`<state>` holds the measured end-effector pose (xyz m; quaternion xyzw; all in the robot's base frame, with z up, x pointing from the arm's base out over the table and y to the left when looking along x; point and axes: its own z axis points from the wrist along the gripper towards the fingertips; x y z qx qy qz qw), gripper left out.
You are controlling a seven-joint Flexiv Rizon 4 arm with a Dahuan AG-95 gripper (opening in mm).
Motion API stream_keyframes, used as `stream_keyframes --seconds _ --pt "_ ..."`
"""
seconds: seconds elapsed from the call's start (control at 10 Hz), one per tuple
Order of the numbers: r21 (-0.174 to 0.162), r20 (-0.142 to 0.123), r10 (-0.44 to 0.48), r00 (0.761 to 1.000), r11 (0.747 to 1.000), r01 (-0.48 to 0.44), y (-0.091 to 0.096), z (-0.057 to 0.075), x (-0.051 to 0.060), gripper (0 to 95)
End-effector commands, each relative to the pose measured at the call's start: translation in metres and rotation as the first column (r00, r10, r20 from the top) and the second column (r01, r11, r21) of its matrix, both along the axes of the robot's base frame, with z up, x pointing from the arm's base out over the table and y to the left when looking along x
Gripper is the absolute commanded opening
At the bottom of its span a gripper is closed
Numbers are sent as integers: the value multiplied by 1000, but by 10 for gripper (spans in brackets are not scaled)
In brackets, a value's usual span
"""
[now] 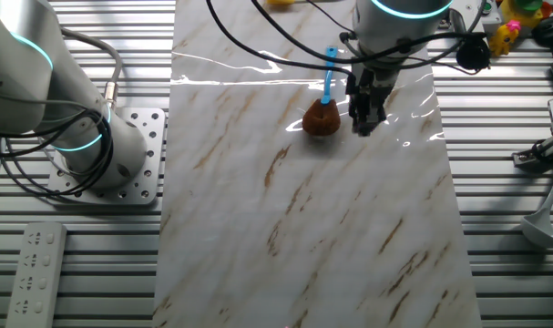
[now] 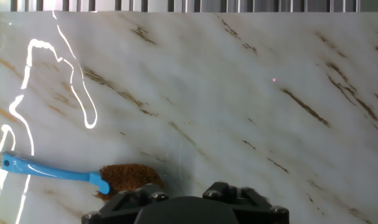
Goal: Scrub the table with a brush
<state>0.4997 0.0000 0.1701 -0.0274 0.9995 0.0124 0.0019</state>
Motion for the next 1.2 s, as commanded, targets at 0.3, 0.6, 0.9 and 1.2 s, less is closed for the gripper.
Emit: stream_keyframes --seconds 0.3,0.6,0.9,1.2 --pt "-3 0 0 1000 1000 0 0 0 0 0" --pt "-4 1 32 999 999 -32 0 0 0 0" --pt "-14 -6 117 993 993 -117 -1 0 -1 0" --pt "-52 -21 581 813 812 -582 1 -1 -1 0"
